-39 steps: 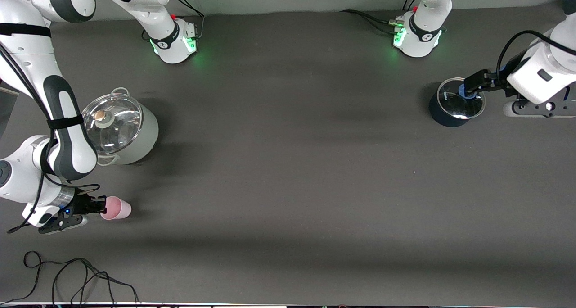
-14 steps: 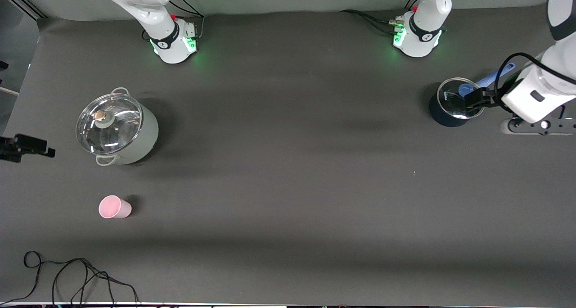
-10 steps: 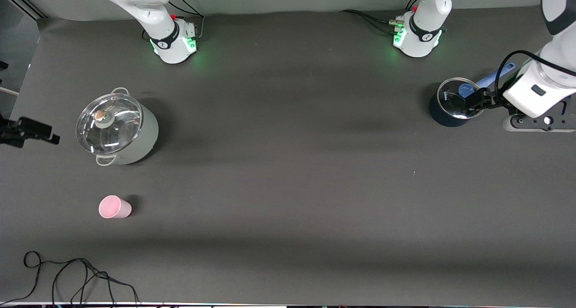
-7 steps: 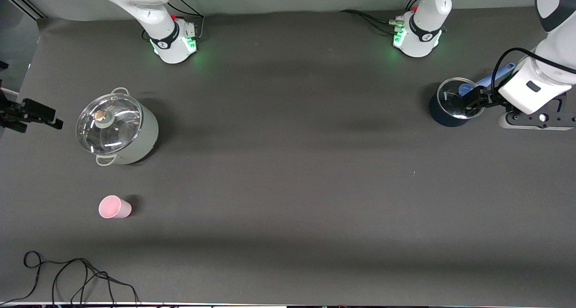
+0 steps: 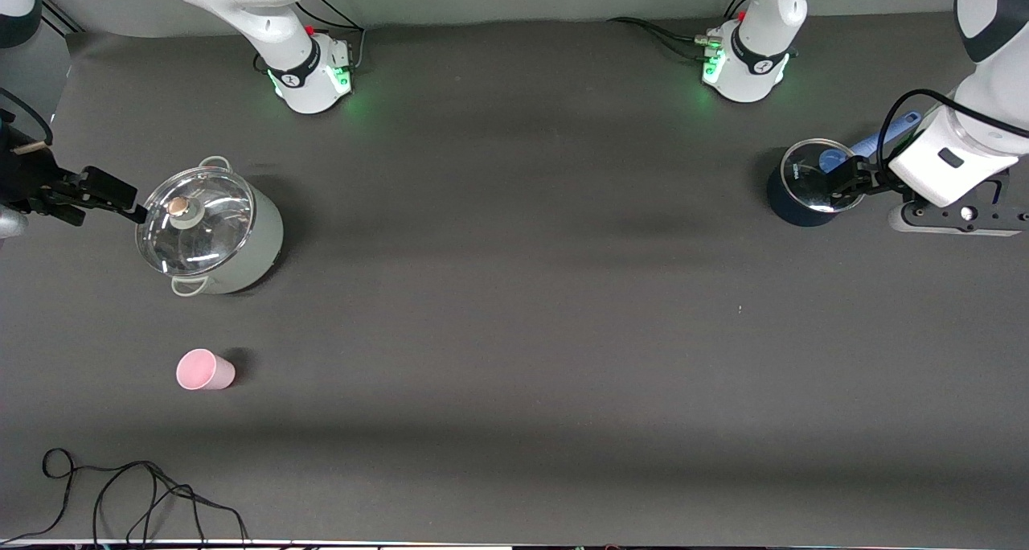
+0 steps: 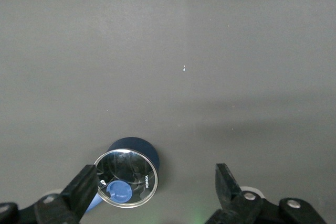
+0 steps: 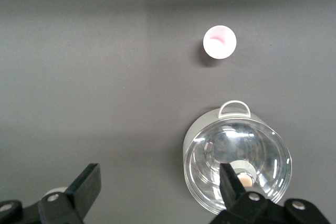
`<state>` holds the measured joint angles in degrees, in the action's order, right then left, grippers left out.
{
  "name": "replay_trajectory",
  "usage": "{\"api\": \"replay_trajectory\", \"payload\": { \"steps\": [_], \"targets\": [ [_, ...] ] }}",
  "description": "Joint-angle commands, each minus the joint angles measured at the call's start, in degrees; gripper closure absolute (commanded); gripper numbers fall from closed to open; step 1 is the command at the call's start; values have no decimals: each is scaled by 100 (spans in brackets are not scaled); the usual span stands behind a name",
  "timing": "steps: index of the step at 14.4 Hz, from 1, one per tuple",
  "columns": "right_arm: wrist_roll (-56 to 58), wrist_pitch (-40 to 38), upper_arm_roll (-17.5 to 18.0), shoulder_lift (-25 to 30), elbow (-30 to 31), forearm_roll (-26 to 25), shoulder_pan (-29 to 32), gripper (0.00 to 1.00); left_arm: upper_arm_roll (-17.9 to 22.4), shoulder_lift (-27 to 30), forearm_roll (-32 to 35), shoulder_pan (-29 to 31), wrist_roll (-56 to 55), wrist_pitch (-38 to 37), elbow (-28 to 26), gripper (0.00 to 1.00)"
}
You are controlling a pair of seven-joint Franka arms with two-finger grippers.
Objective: Transfer pink cup from left to right arm
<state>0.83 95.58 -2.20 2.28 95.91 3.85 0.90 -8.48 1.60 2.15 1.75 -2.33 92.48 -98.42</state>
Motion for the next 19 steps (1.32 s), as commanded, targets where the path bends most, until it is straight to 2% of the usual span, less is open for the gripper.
{"api": "replay_trajectory", "payload": {
  "steps": [1, 2, 3, 8, 11, 12, 19],
  "targets": [
    [-109, 92, -375, 18, 7, -69, -334, 0, 75, 86, -47, -61, 153, 25, -81, 0],
    [-100, 92, -630, -17, -72, -208, -554, 0, 110, 86, -117, -52, 215, 24, -81, 0],
    [-48, 92, -719, -78, -125, -297, -669, 0, 127, 86, -179, 9, 293, 33, -98, 0],
    [-47, 84, -711, -70, -169, -324, -696, 0, 128, 200, -285, 97, 382, 121, -326, 0],
    [-39, 84, -703, -70, -169, -324, -696, 0, 128, 665, -285, 97, 391, 664, -1080, 0],
    [-39, 84, -703, -70, -169, -324, -705, 0, 128, 719, -285, 97, 391, 683, -1153, 0],
    [-21, 31, -703, -79, -222, -324, -696, 0, 136, 421, -285, 97, 417, 447, -574, 0]
  ]
}}
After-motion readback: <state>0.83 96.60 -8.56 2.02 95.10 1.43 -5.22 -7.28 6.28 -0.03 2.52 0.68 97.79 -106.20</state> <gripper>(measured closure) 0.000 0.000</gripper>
